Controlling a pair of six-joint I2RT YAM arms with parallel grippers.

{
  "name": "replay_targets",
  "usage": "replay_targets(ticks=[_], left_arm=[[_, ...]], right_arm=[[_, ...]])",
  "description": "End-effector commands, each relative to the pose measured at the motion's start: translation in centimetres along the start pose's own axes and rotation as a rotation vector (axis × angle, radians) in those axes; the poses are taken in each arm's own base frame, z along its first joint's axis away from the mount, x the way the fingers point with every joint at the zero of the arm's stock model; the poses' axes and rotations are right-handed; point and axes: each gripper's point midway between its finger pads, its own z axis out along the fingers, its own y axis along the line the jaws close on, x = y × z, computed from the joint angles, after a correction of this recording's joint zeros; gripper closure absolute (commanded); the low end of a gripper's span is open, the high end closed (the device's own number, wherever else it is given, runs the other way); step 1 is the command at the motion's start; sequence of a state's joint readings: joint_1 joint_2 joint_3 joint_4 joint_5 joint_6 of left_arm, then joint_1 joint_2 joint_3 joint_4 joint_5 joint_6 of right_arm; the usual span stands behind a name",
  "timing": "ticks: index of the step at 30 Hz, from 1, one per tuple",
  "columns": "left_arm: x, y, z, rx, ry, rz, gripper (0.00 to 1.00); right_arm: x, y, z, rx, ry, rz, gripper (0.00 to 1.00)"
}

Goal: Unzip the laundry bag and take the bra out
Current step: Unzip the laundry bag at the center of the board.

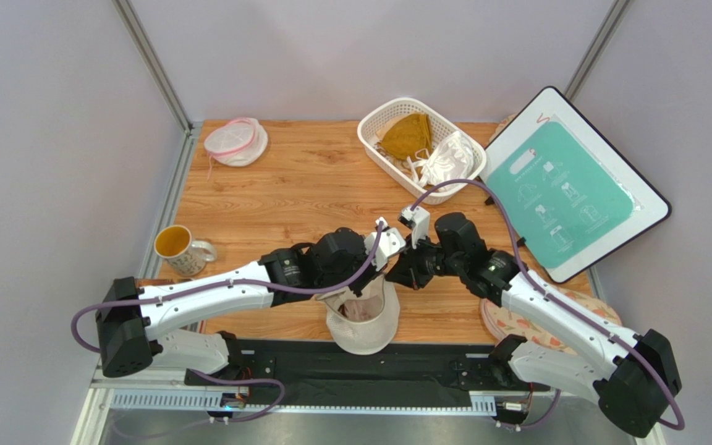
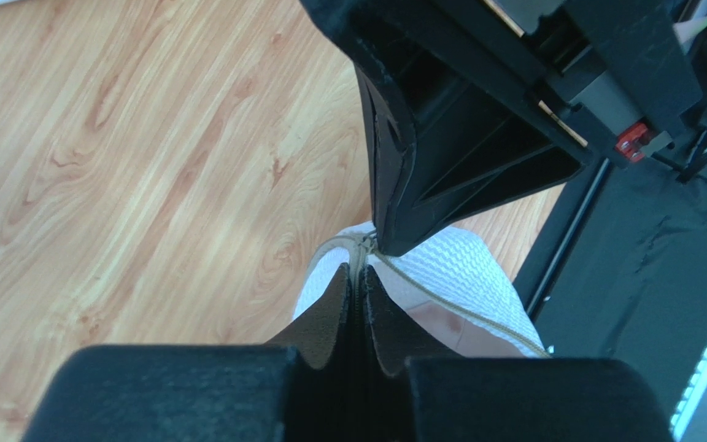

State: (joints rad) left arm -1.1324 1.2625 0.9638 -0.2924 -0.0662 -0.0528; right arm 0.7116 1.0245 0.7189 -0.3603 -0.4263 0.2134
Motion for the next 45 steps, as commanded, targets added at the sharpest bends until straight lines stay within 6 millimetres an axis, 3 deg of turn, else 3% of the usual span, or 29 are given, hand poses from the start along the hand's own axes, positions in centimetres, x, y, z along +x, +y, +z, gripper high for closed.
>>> replay_targets(ticks=[1, 6, 27, 34, 37, 38, 41, 45], left_arm=[[-0.5, 0.3, -0.6, -0.018, -0.025, 0.003, 1.0], [-0.7, 0.4, -1.4, -0.021, -0.052, 0.017, 1.0], [-5.0, 0.3, -8.2, 0.011, -0.322, 0.006, 1.0], [-4.4, 0.8, -8.2, -0.015, -0.314, 0.005, 1.0], [-3.5, 1.2, -7.6, -0.041, -0.277, -0.003, 0.64], [-3.4, 1.2, -7.5, -0.044, -0.274, -0.004, 0.43], [-4.0, 0.9, -7.4, -0.028, -0.277, 0.003, 0.27], [-5.1, 0.4, -6.5, 0.001, -0.252, 0.034, 0.23]], right_arm=[[-1.1, 0.4, -0.6, -0.008, -0.047, -0.021, 1.0], [-1.0, 0.3, -0.6, -0.004, -0.05, -0.025, 1.0], [0.1, -0.2, 0.8, -0.013, -0.006, 0.002, 1.0], [-0.2, -0.1, 0.7, -0.017, -0.012, 0.003, 1.0], [-0.5, 0.2, 0.5, -0.024, -0.015, 0.004, 1.0], [-0.7, 0.3, 0.4, -0.024, -0.019, 0.003, 1.0], [-0.6, 0.3, 0.4, -0.024, -0.015, 0.001, 1.0], [-0.7, 0.5, 0.4, -0.032, -0.017, 0.007, 1.0]])
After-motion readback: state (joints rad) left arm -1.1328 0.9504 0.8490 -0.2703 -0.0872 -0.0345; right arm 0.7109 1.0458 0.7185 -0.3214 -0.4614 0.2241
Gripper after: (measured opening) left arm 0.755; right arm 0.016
